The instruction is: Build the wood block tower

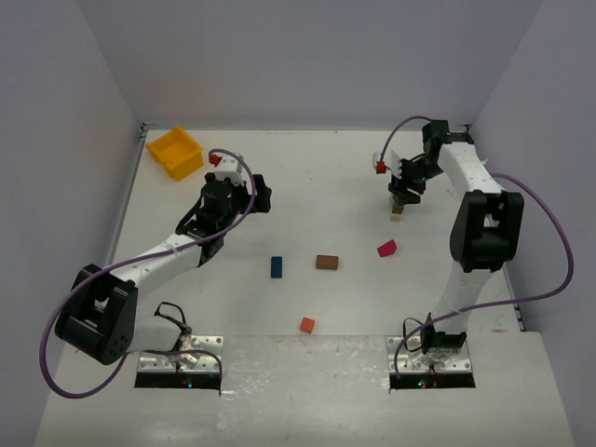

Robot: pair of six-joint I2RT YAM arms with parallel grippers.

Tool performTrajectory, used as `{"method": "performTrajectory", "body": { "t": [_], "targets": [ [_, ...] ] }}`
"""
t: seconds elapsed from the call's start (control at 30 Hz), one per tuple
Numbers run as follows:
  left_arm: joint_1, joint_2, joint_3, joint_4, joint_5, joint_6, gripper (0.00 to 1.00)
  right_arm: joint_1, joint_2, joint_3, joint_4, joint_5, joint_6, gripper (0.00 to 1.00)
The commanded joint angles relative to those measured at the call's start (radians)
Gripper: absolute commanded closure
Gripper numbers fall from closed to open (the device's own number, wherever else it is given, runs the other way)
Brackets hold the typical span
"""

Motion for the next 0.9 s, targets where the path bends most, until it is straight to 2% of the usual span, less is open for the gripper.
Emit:
{"method": "performTrajectory", "body": {
  "t": [0.0,0.87],
  "targets": [
    [0.004,-0.011,0.034,0.037,0.017,0.006,0.0,0.0,0.01,0.046,0.033,0.004,0.01,0.57],
    [0.002,-0.008,0.037,0.032,0.022,0.006,0.0,0.0,0.014,0.019,0.062,0.031,0.008,0.53]
  ]
}}
